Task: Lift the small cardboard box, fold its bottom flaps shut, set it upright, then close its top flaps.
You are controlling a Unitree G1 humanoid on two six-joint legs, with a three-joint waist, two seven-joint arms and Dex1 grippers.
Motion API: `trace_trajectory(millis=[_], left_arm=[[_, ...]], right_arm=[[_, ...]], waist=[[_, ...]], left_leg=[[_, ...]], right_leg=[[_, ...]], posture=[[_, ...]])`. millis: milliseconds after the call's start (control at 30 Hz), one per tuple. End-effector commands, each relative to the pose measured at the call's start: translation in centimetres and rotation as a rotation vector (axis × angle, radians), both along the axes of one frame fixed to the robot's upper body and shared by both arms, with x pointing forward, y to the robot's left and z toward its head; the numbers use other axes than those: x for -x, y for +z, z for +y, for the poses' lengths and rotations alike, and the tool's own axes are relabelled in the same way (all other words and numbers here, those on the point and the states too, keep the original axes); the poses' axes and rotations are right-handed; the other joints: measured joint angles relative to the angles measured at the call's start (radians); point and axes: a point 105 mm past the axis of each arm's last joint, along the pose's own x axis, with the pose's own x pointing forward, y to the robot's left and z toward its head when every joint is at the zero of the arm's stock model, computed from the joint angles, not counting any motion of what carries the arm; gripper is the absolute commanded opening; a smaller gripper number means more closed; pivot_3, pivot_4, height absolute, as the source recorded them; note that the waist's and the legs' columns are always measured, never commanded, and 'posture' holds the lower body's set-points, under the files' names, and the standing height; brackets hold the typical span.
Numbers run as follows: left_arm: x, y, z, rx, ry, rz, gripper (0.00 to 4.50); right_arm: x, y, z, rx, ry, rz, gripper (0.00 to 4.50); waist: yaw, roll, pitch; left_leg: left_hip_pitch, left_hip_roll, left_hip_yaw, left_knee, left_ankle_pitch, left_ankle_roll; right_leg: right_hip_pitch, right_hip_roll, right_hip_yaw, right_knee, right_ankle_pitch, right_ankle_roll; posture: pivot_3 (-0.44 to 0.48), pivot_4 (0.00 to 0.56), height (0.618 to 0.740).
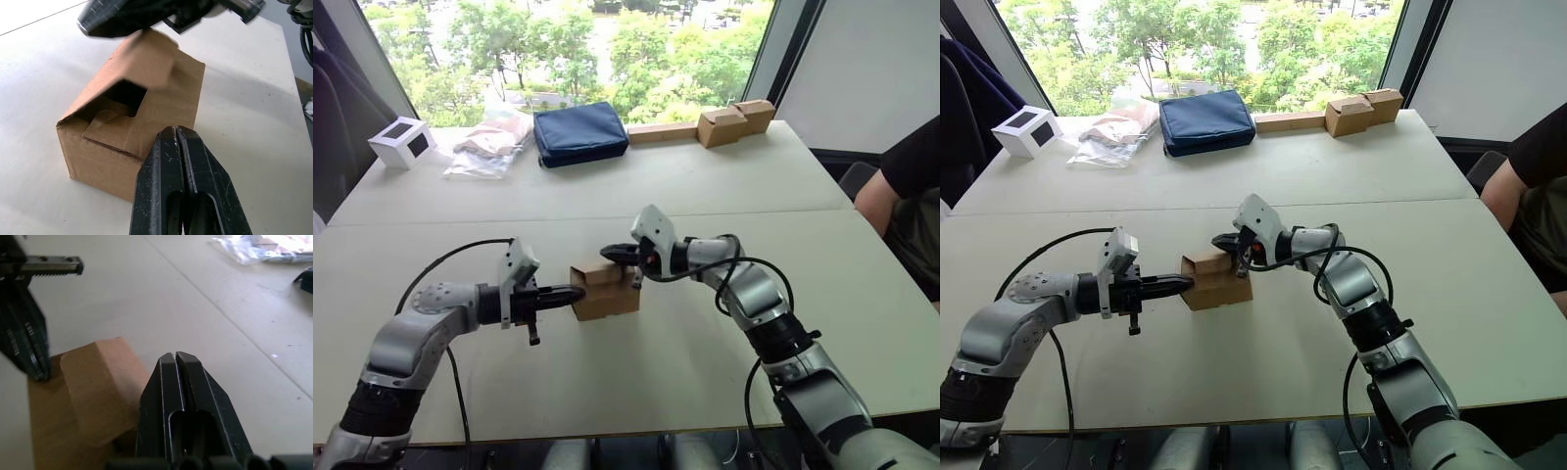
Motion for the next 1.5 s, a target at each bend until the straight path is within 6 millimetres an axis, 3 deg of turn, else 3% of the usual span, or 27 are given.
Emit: trace_trajectory(millis=[33, 167, 267, 467, 733, 933, 1200, 1500], left_arm=[[-0.5, 2.2, 0.8, 0.031, 0.031, -0.069, 0.03], [-1.2, 4.4, 1.1, 0.094, 0.061, -0.116, 0.03], [-1.9, 5.0, 0.8, 0.107, 0.081, -0.143, 0.03], [-4.0, 3.3, 0.0, 0.061, 0.148, -0.158, 0.03], [-4.1, 1.7, -1.0, 0.043, 0.131, -0.137, 0.03], [-4.4, 2.0, -1.1, 0.077, 0.145, -0.131, 0.03], [-4.1, 2.1, -1.1, 0.101, 0.141, -0.109, 0.03], [-4.3, 2.0, -1.1, 0.107, 0.151, -0.095, 0.03]], right_arm=[[1.2, 1.1, 0.4, -0.026, 0.051, -0.018, 0.0], [1.4, 0.8, 0.4, -0.025, 0.041, -0.007, 0.0], [1.4, 0.8, 0.4, -0.03, 0.032, -0.009, 0.0], [1.5, 1.2, 0.7, -0.056, 0.027, -0.023, 0.0], [2.9, 2.9, 0.4, -0.098, 0.062, -0.064, 0.0], [4.7, 1.4, 0.2, -0.004, 0.127, -0.067, 0.0], [3.6, 0.5, 0.2, 0.035, 0.08, -0.093, 0.0], [3.8, 0.3, 0.4, 0.056, 0.114, -0.111, 0.0]], waist=[[0.0, 0.0, 0.0], [-0.001, 0.0, 0.0], [0.001, 0.0, 0.0], [0.0, 0.0, 0.0], [0.0, 0.0, 0.0], [0.002, 0.0, 0.0], [0.001, 0.0, 0.0], [0.002, 0.0, 0.0]], left_leg=[[0.0, 0.0, 0.0, 0.0, 0.0, 0.0], [0.0, 0.0, 0.0, 0.0, 0.0, 0.0], [0.0, 0.0, 0.0, 0.0, 0.0, 0.0], [0.0, 0.0, 0.0, 0.0, 0.0, 0.0], [0.0, 0.0, 0.0, 0.0, 0.0, 0.0], [0.0, 0.0, 0.0, 0.0, 0.0, 0.0], [0.0, 0.0, 0.0, 0.0, 0.0, 0.0], [0.0, 0.0, 0.0, 0.0, 0.0, 0.0]], right_leg=[[0.0, 0.0, 0.0, 0.0, 0.0, 0.0], [0.0, 0.001, 0.0, 0.0, 0.0, 0.0], [0.0, 0.0, 0.0, 0.0, 0.0, 0.0], [0.0, 0.001, -0.001, 0.0, 0.0, 0.0], [-0.001, 0.002, -0.001, 0.0, 0.0, 0.0], [0.0, 0.001, -0.001, 0.0, 0.0, 0.0], [0.0, 0.002, -0.001, 0.0, 0.0, 0.0], [0.0, 0.002, -0.001, 0.0, 0.0, 0.0]], posture=[[0.0, 0.15, 0.737], [0.0, 0.15, 0.737], [0.0, 0.15, 0.737], [0.0, 0.15, 0.737], [0.0, 0.15, 0.737], [0.0, 0.15, 0.737], [0.0, 0.15, 0.737], [0.0, 0.15, 0.737]])
